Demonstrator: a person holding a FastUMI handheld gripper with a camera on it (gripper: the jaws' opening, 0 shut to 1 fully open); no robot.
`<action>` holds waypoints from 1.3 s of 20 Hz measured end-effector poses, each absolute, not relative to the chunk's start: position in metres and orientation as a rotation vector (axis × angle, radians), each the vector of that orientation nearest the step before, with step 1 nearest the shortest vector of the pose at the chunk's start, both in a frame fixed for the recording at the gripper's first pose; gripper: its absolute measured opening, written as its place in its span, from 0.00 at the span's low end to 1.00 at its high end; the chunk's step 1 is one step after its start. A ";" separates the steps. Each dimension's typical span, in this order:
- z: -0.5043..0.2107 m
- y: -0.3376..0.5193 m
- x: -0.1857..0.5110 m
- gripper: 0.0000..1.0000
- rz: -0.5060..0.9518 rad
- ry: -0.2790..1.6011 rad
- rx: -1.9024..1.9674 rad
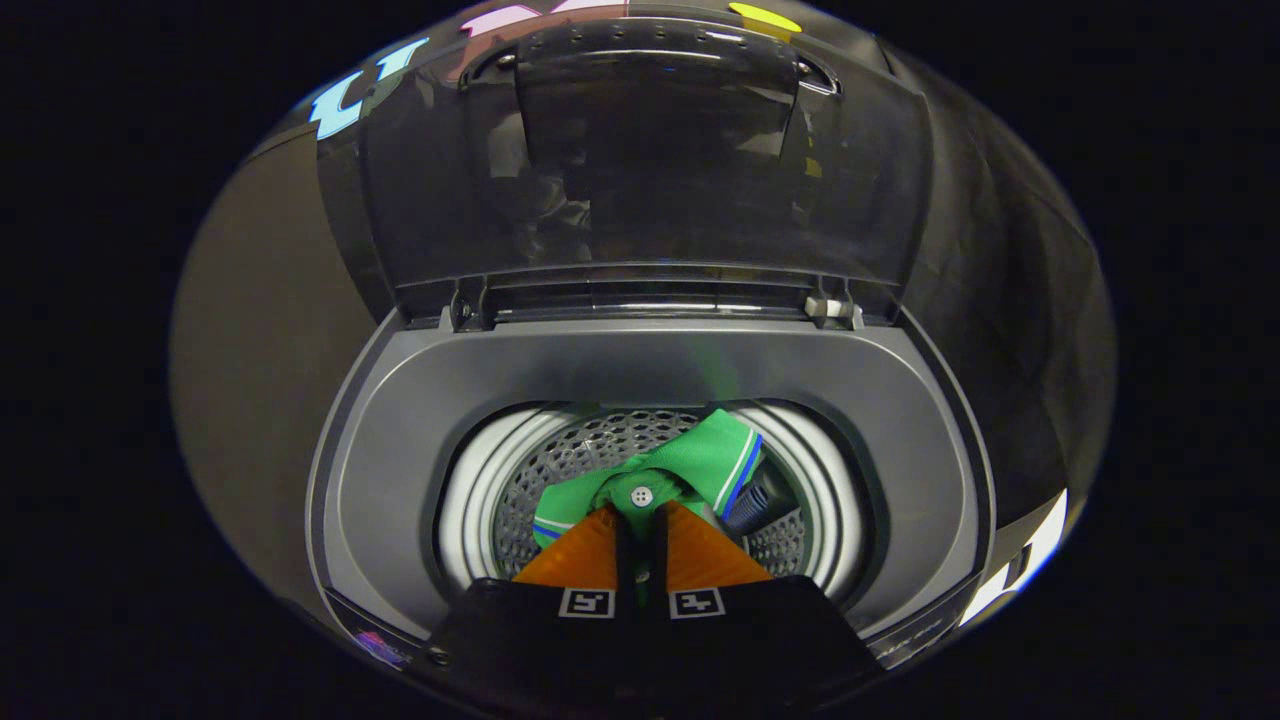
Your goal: Put the clothes into the washing machine and then close the washing machine lid.
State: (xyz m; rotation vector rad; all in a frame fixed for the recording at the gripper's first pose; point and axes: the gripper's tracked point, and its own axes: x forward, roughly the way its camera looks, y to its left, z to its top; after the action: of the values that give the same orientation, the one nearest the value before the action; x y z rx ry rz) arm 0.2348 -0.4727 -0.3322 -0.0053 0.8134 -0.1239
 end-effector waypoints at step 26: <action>-0.138 -0.471 0.282 0.98 -0.108 0.499 0.021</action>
State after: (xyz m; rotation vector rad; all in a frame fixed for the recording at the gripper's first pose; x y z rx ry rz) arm 0.2825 -0.4712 -0.1375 0.0214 0.4988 -0.1077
